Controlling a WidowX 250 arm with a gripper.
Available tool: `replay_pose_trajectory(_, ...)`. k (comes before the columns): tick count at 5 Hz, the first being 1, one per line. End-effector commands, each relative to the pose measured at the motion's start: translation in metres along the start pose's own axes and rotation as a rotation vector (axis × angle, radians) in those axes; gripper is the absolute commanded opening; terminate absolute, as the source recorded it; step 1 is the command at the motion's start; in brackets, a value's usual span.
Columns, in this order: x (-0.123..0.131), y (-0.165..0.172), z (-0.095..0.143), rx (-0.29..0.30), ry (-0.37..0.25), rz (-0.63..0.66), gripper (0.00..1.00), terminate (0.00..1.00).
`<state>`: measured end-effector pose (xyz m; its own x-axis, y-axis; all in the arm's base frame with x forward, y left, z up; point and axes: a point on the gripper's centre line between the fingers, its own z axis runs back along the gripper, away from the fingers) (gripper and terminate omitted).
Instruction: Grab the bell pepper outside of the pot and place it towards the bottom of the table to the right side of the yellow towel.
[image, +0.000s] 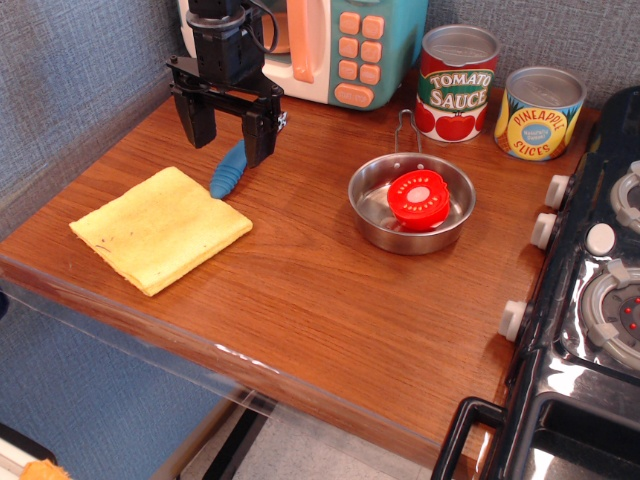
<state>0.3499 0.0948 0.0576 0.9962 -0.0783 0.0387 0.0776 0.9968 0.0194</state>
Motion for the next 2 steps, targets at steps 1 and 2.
replay_pose_trajectory(1,0.000,0.000,0.000,0.000,0.000,0.000,1.00,0.00)
replay_pose_trajectory(2,0.009,-0.022,0.007,-0.042,-0.024,-0.048,1.00,0.00)
